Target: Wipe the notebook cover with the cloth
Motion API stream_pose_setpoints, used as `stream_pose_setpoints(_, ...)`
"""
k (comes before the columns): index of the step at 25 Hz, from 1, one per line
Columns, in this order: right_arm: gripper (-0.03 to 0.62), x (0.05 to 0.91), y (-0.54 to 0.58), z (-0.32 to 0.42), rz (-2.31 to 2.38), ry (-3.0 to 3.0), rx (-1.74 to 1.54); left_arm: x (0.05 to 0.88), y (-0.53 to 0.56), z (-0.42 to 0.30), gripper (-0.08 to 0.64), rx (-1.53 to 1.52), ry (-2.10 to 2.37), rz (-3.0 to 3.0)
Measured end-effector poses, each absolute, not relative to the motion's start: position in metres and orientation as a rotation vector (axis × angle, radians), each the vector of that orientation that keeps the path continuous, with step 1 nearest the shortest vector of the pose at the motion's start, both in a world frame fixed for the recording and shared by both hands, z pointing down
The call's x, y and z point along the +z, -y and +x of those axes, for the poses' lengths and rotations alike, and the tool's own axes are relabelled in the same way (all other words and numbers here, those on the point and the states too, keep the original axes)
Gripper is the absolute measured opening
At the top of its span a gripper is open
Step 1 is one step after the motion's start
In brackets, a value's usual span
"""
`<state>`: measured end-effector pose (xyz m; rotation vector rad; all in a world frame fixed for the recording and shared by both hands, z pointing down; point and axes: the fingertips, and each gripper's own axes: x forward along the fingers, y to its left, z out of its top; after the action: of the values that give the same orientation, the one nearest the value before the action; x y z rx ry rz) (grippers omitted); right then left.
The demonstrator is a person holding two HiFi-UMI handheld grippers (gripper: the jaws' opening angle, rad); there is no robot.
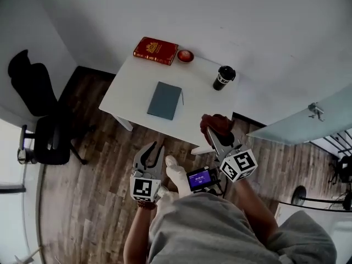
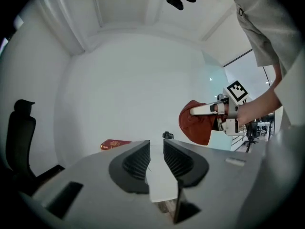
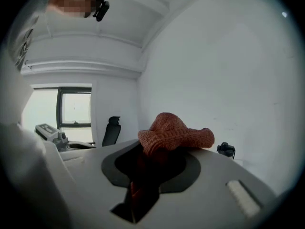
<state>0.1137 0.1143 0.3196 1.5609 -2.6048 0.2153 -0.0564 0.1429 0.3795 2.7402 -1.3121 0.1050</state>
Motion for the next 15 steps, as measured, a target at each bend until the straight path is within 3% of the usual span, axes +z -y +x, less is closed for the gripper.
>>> stream_pose_setpoints(4,0.092,0.348,-0.065,0.112,1.462,2.579,0.110,0.410,-0.102,-0.055,0.129,0.186,1.271,2.725)
stream_pose_setpoints(9,0.094,0.381,0.011,0.094,1.216,2.659,0.265,0.440,-0.043,-0.055,0.176,0.279,1.257,2.673)
stream_pose_setpoints(15,0.097,0.429,0.100,0.084,1.033,2.665,0.346,0.491,0.014,-0.051,0.289,0.451,1.243,2.623)
